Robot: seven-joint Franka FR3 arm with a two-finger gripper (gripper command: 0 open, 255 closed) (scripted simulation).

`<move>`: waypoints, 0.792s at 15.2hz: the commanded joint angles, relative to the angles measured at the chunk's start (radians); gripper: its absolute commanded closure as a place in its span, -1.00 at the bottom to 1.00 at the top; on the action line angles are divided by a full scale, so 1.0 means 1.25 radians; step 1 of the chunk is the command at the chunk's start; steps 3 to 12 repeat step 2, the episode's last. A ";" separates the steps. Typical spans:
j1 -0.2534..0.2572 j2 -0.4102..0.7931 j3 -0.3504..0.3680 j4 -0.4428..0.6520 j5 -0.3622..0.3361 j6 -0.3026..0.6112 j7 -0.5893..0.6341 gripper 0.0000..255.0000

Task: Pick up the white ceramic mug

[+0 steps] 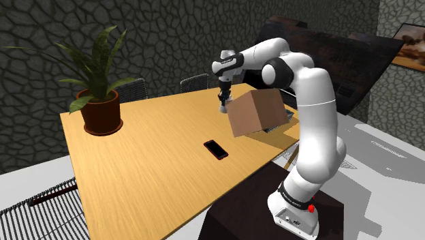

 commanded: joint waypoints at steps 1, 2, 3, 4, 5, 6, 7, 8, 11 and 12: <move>0.001 -0.006 -0.001 0.005 -0.002 -0.011 0.001 1.00; 0.001 -0.006 -0.001 0.005 -0.002 -0.011 0.001 1.00; 0.001 -0.006 -0.001 0.005 -0.002 -0.011 0.001 1.00; 0.001 -0.006 -0.001 0.005 -0.002 -0.011 0.001 1.00; 0.001 -0.006 -0.001 0.005 -0.002 -0.011 0.001 1.00; 0.001 -0.006 -0.001 0.005 -0.002 -0.011 0.001 1.00; 0.001 -0.006 -0.001 0.005 -0.002 -0.011 0.001 1.00; 0.001 -0.006 -0.001 0.005 -0.002 -0.011 0.001 1.00; 0.001 -0.006 -0.001 0.005 -0.002 -0.011 0.001 1.00; 0.001 -0.006 -0.001 0.005 -0.002 -0.011 0.001 1.00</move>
